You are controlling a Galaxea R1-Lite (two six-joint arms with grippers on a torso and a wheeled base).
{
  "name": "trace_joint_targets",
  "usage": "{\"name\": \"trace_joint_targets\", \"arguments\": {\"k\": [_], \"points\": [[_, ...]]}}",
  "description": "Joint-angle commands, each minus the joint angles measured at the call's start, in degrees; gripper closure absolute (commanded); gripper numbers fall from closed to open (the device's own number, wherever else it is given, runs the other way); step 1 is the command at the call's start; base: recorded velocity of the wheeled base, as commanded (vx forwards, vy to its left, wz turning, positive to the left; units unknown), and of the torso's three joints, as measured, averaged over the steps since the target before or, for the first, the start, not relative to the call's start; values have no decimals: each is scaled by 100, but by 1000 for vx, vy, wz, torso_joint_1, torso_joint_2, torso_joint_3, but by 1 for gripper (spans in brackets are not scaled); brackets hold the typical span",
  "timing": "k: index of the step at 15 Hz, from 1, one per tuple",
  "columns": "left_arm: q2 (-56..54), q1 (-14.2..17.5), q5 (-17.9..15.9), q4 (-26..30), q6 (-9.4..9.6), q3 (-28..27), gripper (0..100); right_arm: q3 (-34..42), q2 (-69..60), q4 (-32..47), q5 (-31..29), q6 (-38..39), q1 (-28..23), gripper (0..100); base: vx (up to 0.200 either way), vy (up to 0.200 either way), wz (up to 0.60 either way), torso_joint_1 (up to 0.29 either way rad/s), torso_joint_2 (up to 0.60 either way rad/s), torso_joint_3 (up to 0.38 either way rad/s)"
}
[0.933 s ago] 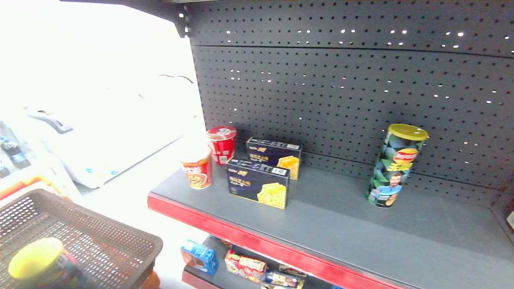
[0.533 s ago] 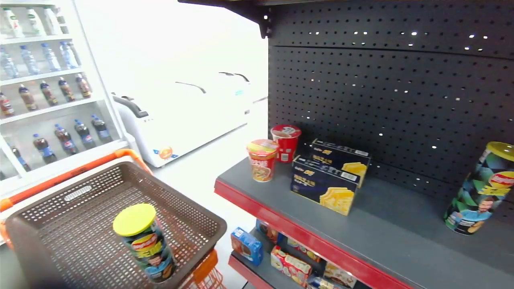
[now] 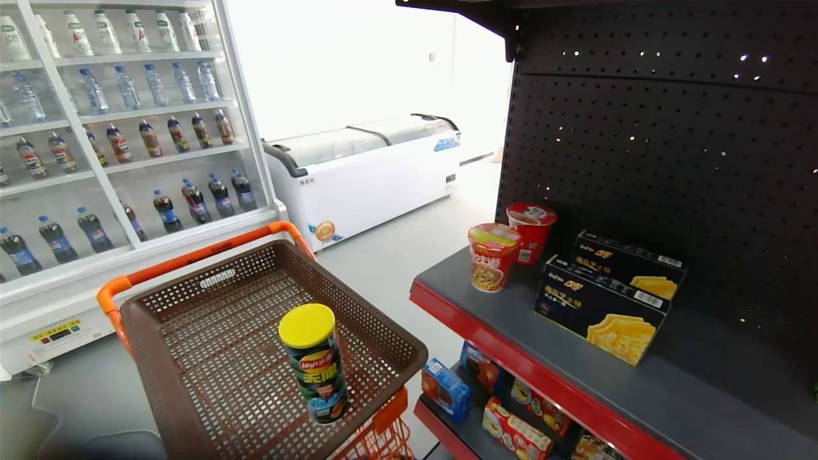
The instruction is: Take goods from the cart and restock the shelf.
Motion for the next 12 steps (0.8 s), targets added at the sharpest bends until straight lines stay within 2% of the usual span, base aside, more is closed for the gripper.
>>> {"name": "trace_joint_targets", "arguments": {"k": [1,2,3,4,5,6,7,8,9,12], "points": [[6,1,-31,0,33,-6,0,1,7,0,-1,0,-2,0,0,0,0,0,0,0],[15,-26,-75,9,94,-14,0,1,7,0,-1,0,-2,0,0,0,0,0,0,0],[41,-34,-198,-35,305,3,0,1,7,0,-1,0,-2,0,0,0,0,0,0,0],[-11,9,-892,-220,1246,-296,0,1,7,0,-1,0,-2,0,0,0,0,0,0,0],[349,9,-1542,-79,1325,-920,0,1,7,0,-1,0,-2,0,0,0,0,0,0,0],[964,89,-1824,308,999,-1113,0,1,7,0,-1,0,-2,0,0,0,0,0,0,0],[1210,-26,-2052,387,745,-1333,0,1,7,0,-1,0,-2,0,0,0,0,0,0,0],[1456,-201,-2298,387,709,-1386,0,1,7,0,-1,0,-2,0,0,0,0,0,0,0],[1667,-333,-2360,387,701,-1386,0,1,7,0,-1,0,-2,0,0,0,0,0,0,0],[2546,-439,-2333,299,569,-1429,0,1,7,0,-1,0,-2,0,0,0,0,0,0,0]]}}
